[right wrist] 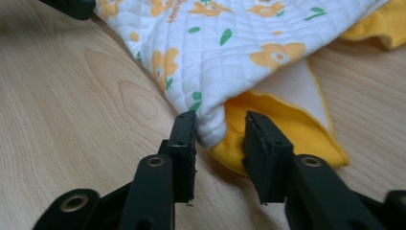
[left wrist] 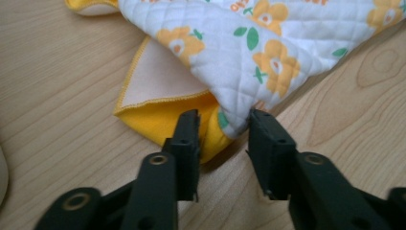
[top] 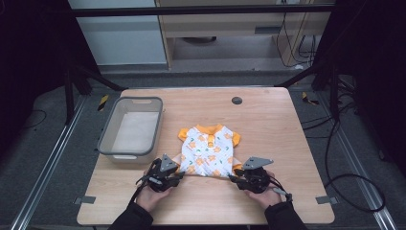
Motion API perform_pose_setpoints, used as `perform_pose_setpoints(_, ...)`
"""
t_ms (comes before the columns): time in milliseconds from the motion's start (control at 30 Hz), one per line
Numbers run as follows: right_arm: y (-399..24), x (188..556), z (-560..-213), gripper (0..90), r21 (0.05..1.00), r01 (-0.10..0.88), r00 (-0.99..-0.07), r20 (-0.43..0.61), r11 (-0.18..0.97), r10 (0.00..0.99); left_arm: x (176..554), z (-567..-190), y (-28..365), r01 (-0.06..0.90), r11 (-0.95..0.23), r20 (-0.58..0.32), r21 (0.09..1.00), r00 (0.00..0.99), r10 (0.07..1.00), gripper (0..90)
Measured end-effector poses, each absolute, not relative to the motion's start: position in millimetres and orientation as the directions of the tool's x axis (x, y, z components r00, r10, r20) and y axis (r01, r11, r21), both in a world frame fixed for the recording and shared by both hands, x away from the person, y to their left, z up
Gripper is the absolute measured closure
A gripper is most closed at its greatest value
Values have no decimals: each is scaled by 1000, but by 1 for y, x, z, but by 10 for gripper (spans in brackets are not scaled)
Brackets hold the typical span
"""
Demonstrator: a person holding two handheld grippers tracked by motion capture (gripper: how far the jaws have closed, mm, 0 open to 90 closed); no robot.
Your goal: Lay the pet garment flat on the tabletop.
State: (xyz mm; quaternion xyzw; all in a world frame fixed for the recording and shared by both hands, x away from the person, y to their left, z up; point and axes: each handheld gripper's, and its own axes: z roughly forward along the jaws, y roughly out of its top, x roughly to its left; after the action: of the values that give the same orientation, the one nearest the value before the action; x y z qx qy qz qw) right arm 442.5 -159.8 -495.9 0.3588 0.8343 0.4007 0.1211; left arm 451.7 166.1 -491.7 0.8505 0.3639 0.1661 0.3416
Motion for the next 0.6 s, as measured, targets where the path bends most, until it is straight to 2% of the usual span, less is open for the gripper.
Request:
perform_pose_setpoints(33, -160, 443, -496, 737, 753, 506, -716, 94, 421, 692, 452, -491, 166, 510, -499, 27, 700, 679, 733, 706)
perform_pose_setpoints(67, -160, 443, -496, 737, 753, 506, -716, 94, 421, 692, 452, -491, 166, 510, -499, 27, 700, 679, 733, 737)
perform_pose_setpoints(100, -159, 442, -495, 797, 754, 502, -724, 99, 423, 683, 451, -490, 167, 515, -490, 12, 704, 680, 733, 765)
perform_pose_setpoints(167, -158, 441, -491, 818, 756, 497, -730, 99, 425, 677, 450, -487, 168, 516, -487, -3, 704, 688, 726, 797)
perform_pose_setpoints(500, -172, 429, -462, 827, 814, 467, -751, 159, 345, 641, 429, -449, 179, 481, -411, -91, 774, 728, 680, 825)
perform_pose_setpoints(600, -180, 422, -448, 827, 834, 474, -751, 215, 283, 625, 419, -432, 183, 468, -392, -105, 792, 737, 667, 824)
